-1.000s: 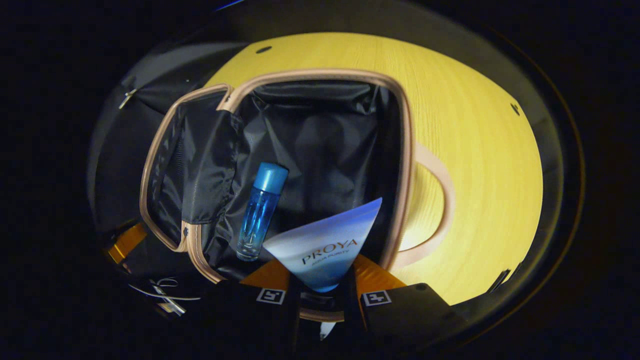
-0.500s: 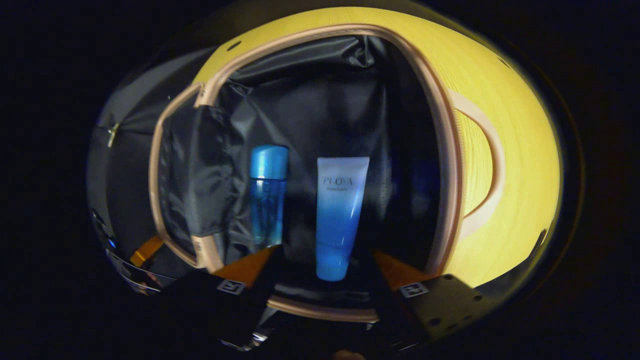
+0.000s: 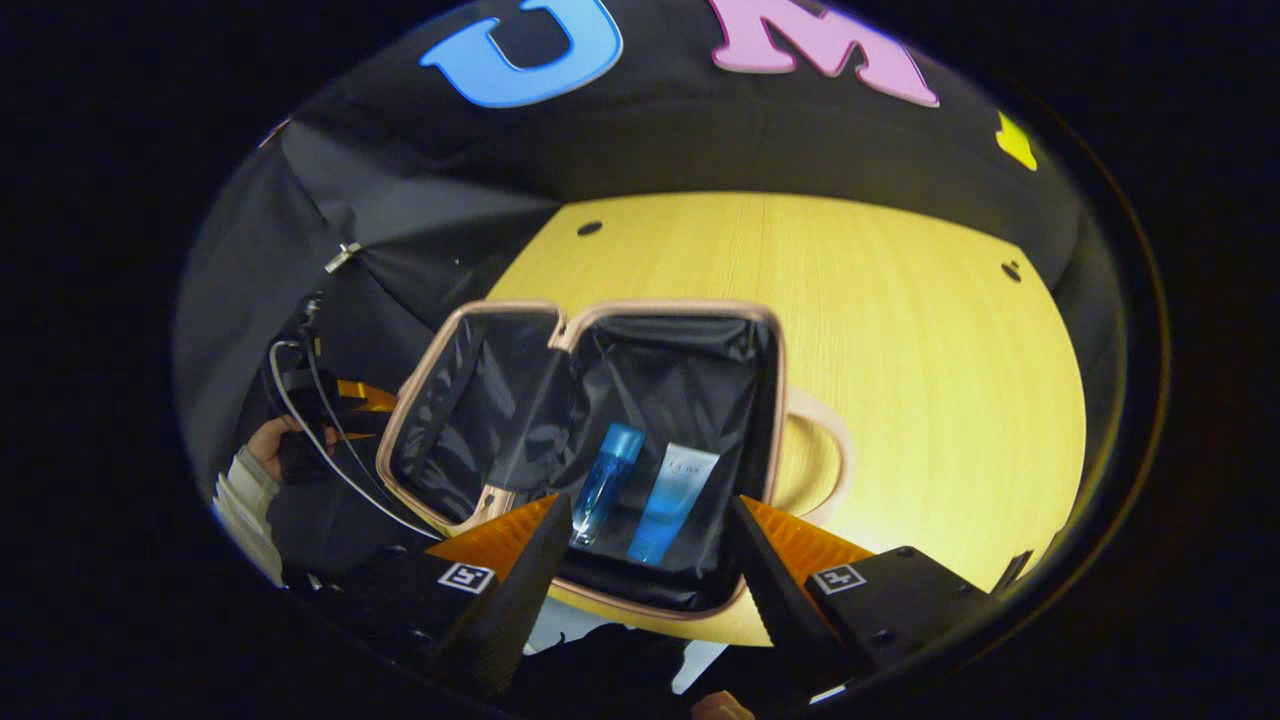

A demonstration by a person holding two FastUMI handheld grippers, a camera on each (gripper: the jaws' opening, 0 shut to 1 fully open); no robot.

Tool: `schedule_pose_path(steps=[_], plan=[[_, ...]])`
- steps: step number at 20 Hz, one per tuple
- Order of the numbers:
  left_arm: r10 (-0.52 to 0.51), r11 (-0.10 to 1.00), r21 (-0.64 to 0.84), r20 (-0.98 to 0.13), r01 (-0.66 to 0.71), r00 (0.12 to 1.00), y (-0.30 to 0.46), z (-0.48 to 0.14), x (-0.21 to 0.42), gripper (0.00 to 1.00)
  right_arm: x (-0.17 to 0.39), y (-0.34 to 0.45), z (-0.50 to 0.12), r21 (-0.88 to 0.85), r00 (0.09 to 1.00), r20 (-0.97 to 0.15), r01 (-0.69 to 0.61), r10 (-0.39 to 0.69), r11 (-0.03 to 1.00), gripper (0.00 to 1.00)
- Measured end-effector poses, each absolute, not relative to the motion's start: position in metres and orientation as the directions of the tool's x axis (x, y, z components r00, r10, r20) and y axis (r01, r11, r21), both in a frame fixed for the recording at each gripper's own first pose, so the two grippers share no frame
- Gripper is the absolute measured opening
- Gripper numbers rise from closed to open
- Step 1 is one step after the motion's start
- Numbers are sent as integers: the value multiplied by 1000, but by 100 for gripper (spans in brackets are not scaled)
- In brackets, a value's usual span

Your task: First open the suitcase, pack the skin care products into it, and then close the suitcase.

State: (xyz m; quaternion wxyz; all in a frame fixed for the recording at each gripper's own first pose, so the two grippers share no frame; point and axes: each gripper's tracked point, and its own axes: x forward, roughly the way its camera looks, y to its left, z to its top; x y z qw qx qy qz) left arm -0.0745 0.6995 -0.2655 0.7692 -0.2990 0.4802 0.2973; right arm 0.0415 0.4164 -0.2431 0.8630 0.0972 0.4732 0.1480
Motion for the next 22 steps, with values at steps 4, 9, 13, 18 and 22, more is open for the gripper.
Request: schedule_pose_path(steps=[4,9,13,18,22], plan=[[166,682,-107,-941,-724,296,701,-290,-51,94,34,396,-237,283,530,-784,-157,323,946,98],[137,748,-92,-948,-657,288,697,-298,-35,19,33,389,-238,278,539,-780,-155,317,948,98],[118,779,-134,-928,-612,353,688,-265,-30,9,34,392,-231,287,556,-760,-178,337,941,98],[99,842,-199,-857,-502,506,666,-192,-18,3,39,382,-216,207,625,-705,-271,335,940,98],[97,874,-255,-744,-415,661,605,-80,-8,6,36,362,-203,195,659,-660,-313,360,929,98]])
